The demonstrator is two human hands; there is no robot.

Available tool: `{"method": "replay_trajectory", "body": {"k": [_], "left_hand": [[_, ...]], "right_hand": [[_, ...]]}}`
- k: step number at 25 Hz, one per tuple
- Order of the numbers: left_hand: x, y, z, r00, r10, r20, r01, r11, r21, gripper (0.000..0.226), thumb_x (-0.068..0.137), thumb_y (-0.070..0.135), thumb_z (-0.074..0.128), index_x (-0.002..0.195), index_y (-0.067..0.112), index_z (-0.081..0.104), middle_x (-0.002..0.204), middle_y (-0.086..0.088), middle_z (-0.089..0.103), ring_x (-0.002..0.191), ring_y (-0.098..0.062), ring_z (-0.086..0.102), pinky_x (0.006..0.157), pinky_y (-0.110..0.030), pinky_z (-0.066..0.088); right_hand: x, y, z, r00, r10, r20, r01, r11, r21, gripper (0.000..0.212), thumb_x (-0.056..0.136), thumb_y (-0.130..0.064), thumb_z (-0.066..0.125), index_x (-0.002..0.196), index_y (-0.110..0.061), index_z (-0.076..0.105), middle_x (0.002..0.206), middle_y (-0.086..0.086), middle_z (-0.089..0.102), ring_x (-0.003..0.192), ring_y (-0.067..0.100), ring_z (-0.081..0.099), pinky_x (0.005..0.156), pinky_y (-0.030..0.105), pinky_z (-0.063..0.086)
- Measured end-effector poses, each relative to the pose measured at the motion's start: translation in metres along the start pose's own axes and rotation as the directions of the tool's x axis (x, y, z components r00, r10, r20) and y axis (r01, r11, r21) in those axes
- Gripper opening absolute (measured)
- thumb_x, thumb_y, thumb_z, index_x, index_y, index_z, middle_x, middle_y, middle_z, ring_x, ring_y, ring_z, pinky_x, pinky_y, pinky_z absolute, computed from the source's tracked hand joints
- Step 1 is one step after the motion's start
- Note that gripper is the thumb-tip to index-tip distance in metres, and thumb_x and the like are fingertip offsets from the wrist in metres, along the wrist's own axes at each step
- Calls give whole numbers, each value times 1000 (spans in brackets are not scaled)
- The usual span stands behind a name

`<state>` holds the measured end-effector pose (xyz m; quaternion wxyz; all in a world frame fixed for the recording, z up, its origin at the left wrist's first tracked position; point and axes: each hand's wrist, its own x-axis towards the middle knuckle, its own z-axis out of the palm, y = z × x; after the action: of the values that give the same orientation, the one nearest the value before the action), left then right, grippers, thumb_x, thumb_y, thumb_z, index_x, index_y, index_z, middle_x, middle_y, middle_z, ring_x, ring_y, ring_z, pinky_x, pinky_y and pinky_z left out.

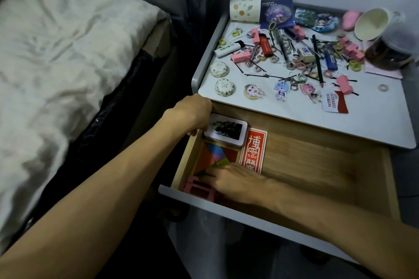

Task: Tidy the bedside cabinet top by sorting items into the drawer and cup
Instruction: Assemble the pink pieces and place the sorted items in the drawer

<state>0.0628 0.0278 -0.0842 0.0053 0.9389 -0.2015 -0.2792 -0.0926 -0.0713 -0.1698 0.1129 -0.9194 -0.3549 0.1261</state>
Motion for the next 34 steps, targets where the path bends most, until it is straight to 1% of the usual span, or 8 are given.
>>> {"method": "replay_trajectory", "body": {"k": [8, 14, 17, 20, 23, 26, 29, 34], "left_hand": [[-6, 2, -3, 1000, 4, 15, -5, 998, 56, 20, 82, 5, 69, 64, 7, 62, 40, 1, 61, 44, -12, 66, 44, -23, 52], [-15, 11, -9, 1000, -25, -6, 26, 991, 131, 15, 87, 10, 66, 73, 8, 60, 55, -2, 64, 54, -16, 68, 66, -31, 60], [-19, 15, -21, 992, -49, -115, 70, 980, 186, 4, 90, 11, 60, 89, 7, 59, 70, -4, 57, 80, -25, 70, 70, -35, 55], [-16, 13, -36, 948, -13, -319, 48, 994, 101, 17, 93, 25, 58, 98, 9, 59, 89, -8, 62, 87, -31, 66, 70, -37, 52], [-12, 19, -48, 855, 35, -517, -119, 984, -130, 20, 89, 32, 62, 91, 13, 67, 89, -9, 67, 83, -32, 65, 71, -39, 54], [3, 40, -63, 745, 117, -657, -329, 921, -208, 21, 90, 34, 65, 100, 15, 68, 95, -6, 69, 86, -29, 64, 71, -40, 53], [30, 60, -74, 749, 169, -640, -278, 958, -72, 34, 93, 33, 64, 116, 9, 63, 113, -12, 65, 101, -34, 61, 79, -43, 51], [66, 77, -73, 780, 236, -579, -158, 970, 183, 17, 94, 16, 57, 103, 3, 63, 107, -19, 65, 105, -37, 55, 73, -42, 44]], "right_hand": [[3, 5, 10, 999, 52, -12, -50, 990, 133, 46, 91, -8, 56, 136, -17, 51, 122, 9, 54, 98, 26, 62, 71, 23, 41], [0, 4, 4, 997, 73, 4, -73, 995, 75, 52, 91, -11, 59, 140, -18, 44, 131, 9, 48, 101, 29, 60, 77, 40, 56], [-15, 16, -18, 987, 142, -79, -141, 990, 16, 49, 88, -18, 65, 135, -16, 50, 124, 8, 52, 100, 26, 61, 79, 39, 56], [-42, 39, -61, 942, 219, -254, -219, 975, 25, 30, 90, -19, 64, 120, -17, 63, 110, 2, 61, 92, 20, 64, 76, 35, 56], [-66, 69, -106, 828, 355, -434, -336, 934, 124, 21, 89, -14, 66, 110, -16, 70, 100, -2, 67, 84, 10, 62, 74, 28, 54], [-82, 104, -139, 622, 557, -550, -492, 825, 279, 17, 89, -11, 66, 103, -17, 74, 97, -4, 69, 77, 6, 56, 71, 22, 43], [-99, 136, -156, 420, 728, -542, -609, 669, 427, 17, 92, -13, 62, 104, -18, 73, 105, -2, 70, 82, 12, 62, 75, 29, 51], [-132, 173, -161, 237, 878, -417, -903, 357, 239, 27, 89, -25, 62, 115, -17, 61, 117, 6, 62, 100, 28, 62, 79, 40, 53]]}}
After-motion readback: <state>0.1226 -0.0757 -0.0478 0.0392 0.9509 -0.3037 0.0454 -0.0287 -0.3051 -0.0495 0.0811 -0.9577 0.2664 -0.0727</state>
